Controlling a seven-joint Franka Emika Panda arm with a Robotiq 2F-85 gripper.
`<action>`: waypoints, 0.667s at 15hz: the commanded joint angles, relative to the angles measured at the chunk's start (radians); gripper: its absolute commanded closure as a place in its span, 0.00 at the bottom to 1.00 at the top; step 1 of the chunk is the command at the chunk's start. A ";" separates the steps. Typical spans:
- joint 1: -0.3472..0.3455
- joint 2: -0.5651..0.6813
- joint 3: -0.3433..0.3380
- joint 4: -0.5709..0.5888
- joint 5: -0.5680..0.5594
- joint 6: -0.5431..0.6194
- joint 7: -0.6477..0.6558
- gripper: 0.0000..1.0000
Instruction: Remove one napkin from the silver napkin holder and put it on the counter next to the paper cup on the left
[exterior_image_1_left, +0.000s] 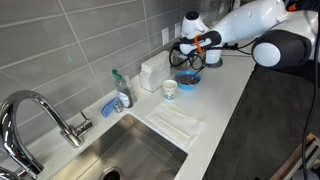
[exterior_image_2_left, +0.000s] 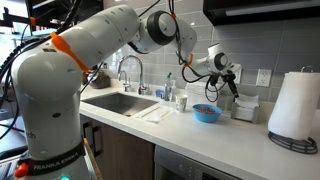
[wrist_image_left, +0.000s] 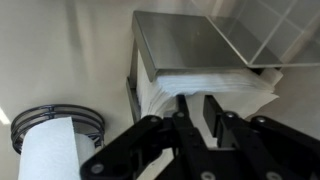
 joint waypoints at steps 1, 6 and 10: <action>-0.007 0.036 -0.001 0.043 0.018 0.009 0.012 0.75; -0.008 0.050 -0.003 0.058 0.016 0.005 0.012 0.74; -0.008 0.057 -0.002 0.060 0.015 0.001 0.006 0.76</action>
